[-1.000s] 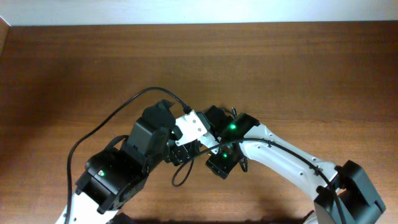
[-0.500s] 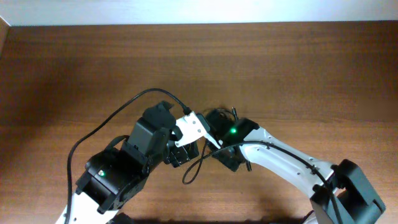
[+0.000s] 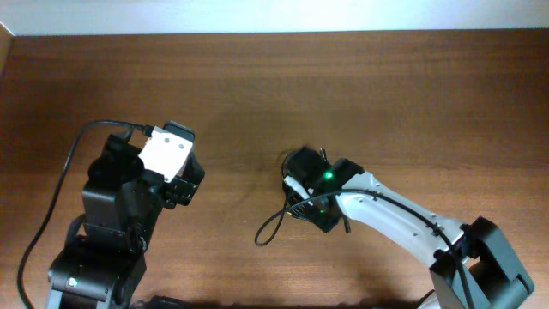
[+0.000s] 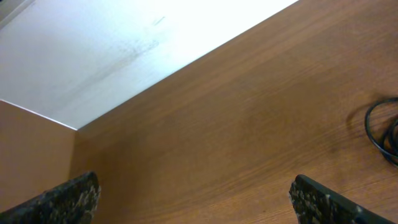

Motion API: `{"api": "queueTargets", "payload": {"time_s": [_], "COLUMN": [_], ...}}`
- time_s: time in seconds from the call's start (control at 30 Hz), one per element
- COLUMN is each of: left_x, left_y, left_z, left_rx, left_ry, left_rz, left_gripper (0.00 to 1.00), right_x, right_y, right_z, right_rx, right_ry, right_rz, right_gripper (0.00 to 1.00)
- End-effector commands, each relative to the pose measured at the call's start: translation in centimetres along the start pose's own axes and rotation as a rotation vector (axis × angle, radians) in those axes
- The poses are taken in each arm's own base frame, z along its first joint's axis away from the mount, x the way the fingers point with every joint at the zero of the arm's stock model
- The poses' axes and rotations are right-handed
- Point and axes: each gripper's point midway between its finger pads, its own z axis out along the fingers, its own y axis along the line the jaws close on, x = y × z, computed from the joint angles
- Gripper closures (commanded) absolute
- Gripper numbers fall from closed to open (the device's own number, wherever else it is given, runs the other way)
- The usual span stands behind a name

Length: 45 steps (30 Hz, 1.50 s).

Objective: Untangle cables

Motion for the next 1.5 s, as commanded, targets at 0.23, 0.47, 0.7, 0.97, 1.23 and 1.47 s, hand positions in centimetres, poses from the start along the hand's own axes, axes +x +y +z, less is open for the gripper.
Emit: {"api": "queueTargets", "payload": {"time_s": [0.23,0.47,0.7,0.97,1.23,1.47], "left_x": [-0.8,-0.8,-0.8,-1.1,-1.4,-1.5], "left_y": [-0.4,-0.5,-0.7,-1.4,-2.0,-2.1], "left_z": [-0.4,-0.4,-0.4,-0.4,-0.5,-0.5], "left_rx": [0.038,0.045,0.055,0.093,0.128,0.138], "left_ry": [-0.037,-0.04,-0.042,-0.058,-0.073,-0.078], "left_rz": [-0.017,-0.016,-0.016,-0.015,-0.015,-0.015], "left_gripper": [0.01,0.01,0.01,0.01,0.01,0.01], "right_x": [-0.5,-0.5,0.5,-5.1,-10.5,-10.5], "right_y": [0.9,1.1,1.8,0.2,-7.0,-8.0], "right_z": [0.3,0.3,1.7,-7.6,-32.8,-32.0], "right_rx": [-0.107,-0.122,-0.146,-0.149,-0.217,-0.13], "right_ry": [-0.03,-0.031,-0.019,-0.135,-0.744,-0.715], "right_rz": [0.04,0.047,0.047,0.136,0.268,0.309], "right_gripper": [0.81,0.57,0.76,0.96,0.96,0.96]}}
